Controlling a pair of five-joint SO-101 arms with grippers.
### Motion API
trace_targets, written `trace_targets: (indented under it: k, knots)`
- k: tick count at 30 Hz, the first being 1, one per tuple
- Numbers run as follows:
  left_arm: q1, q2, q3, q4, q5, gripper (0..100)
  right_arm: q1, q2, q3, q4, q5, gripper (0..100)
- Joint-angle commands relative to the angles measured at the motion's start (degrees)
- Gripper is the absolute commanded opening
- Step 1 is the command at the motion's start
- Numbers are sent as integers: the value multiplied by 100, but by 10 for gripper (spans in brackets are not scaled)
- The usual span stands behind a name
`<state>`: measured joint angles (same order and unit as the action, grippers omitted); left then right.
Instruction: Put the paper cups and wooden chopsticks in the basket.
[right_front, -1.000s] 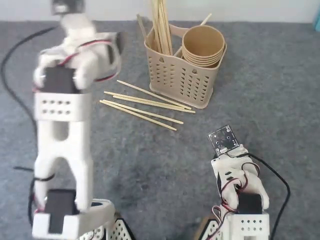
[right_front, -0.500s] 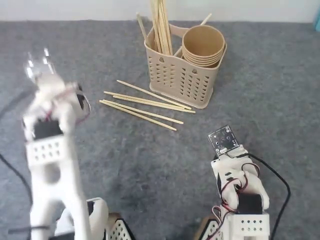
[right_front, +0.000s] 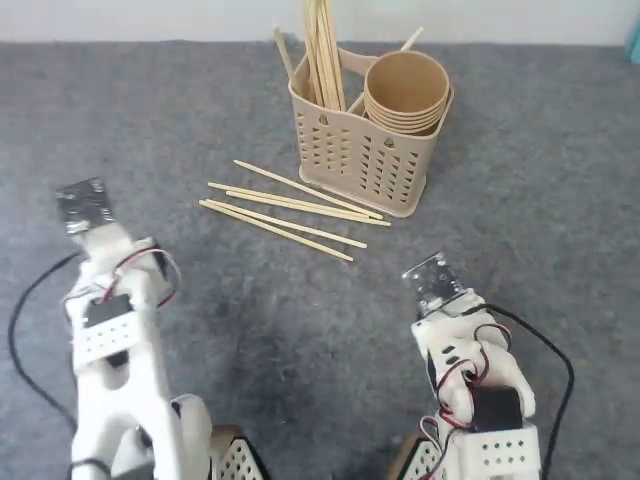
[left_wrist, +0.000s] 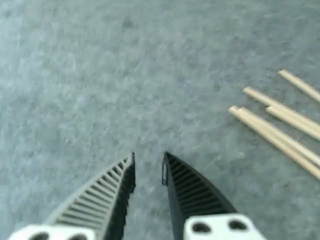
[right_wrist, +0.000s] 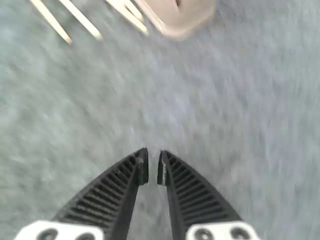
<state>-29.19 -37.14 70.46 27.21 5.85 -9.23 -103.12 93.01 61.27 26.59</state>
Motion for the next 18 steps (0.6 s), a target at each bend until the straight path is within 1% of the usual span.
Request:
trace_targets:
  k: [1, 4, 6, 9, 11, 13, 16, 18]
  knots:
    - [-448, 967, -919, 88, 651, 87, -840, 224, -1020, 4, 26, 58]
    - [-668, 1960, -1719, 413, 703, 87, -1253, 1112, -1626, -101, 26, 58]
    - [-747, 2593, -2334, 818, 712, 87, -1473, 2070, -2040, -303, 18, 58]
    - [-870, 3420, -3231, 1424, 1055, 87, -1780, 3653, -2716, -743, 18, 59]
    - [-1011, 3895, -3688, 1626, 1240, 87, -1974, 4699, -3218, -1042, 18, 59]
    - [-1169, 4255, -4004, 1714, 1415, 87, -2202, 5701, -3692, -1349, 9, 60]
    - [-1284, 4492, -4268, 1908, 1705, 87, -2492, 7108, -4325, -1912, -229, 63]
    - [-1275, 4501, -4277, 1916, 1714, 87, -2651, 7987, -4818, -2246, -352, 96]
